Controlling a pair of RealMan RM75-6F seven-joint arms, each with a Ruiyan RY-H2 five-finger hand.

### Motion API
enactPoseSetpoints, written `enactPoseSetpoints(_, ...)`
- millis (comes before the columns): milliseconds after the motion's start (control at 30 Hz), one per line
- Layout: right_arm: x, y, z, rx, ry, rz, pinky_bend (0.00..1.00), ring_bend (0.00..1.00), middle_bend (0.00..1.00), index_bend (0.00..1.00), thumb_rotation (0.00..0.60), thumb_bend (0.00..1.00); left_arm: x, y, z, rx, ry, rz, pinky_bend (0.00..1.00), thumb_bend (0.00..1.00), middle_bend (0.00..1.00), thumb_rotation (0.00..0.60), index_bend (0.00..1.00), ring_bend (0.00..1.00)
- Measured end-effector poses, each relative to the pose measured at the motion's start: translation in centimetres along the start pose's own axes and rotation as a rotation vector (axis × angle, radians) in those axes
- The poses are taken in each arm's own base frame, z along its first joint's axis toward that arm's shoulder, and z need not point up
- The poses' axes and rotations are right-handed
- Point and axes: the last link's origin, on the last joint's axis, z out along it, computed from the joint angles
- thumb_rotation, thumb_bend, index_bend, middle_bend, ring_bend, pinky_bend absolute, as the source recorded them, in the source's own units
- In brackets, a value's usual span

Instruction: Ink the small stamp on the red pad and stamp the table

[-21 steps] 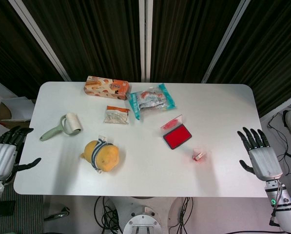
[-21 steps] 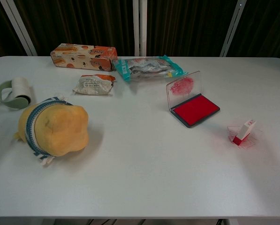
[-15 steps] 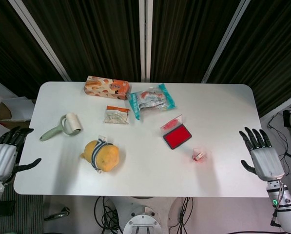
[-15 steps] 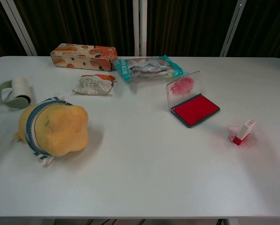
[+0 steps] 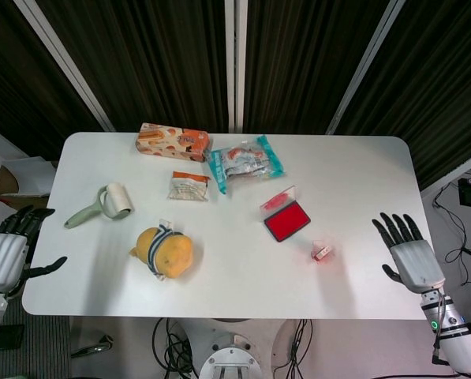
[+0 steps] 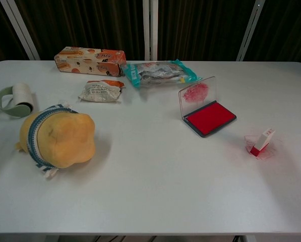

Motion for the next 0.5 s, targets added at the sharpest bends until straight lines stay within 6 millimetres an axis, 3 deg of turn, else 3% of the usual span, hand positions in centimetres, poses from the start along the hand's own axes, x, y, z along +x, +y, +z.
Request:
enactPoseSetpoints(33,-0.2,-0.3,0.3,0.016,-0.011,-0.018,0.0,0.0,0.0,0.0,0.6,0.13,0.0,0.0,0.0,0.0,0.0,0.002,0.21,0.12,0.19,0.492,0.16,0.12)
enactPoseSetpoints(67,-0.4,-0.5,0.5,0.029,-0.019,-0.033,0.08,0.04,0.0,0.0,0.6,0.13,0.1,0.0,0.0,0.0,0.001,0.003,0.21,0.12,0.19,0.492,0.16,0.12)
enactPoseSetpoints(133,-0.7,-1.1,1.1,0.062,-0.028,-0.072,0.38,0.22,0.0,0.0,0.6,0.13,0.1,-0.1,0.0,0.002,0.005,0.003,0.21,0.12,0.19,0.492,0.16,0.12)
enactPoseSetpoints(167,-0.8,-1.4,1.4,0.079,-0.03,-0.088,0.6,0.36,0.02,0.0,0.6,0.13,0.1,-0.1,0.0,0.002,0.005,0.002,0.21,0.12,0.19,0.491,0.16,0.12)
enactPoseSetpoints(200,-1.0,-1.7,1.7,0.095,-0.035,-0.1,0.74,0.48,0.03,0.0,0.6,0.14,0.1,-0.1,-0.1,0.002,0.003,0.002,0.21,0.12,0.19,0.491,0.16,0.12)
enactPoseSetpoints(233,-1.3,-2.1,2.1,0.112,-0.046,-0.111,0.82,0.55,0.04,0.0,0.6,0.14,0.0,-0.1,-0.1,0.001,-0.001,0.002,0.21,0.12,0.19,0.493,0.16,0.12)
enactPoseSetpoints(333,-2.0,-3.1,2.9,0.16,-0.088,-0.131,0.92,0.65,0.05,0.0,0.6,0.14,-0.2,-0.1,-0.1,0.001,-0.007,0.0,0.21,0.12,0.19,0.493,0.16,0.12)
enactPoseSetpoints(500,-3.3,-5.0,4.6,0.237,-0.115,-0.167,0.92,0.67,0.07,0.0,0.6,0.14,-0.3,-0.2,-0.2,0.007,-0.009,0.0,0.21,0.12,0.19,0.493,0.16,0.12)
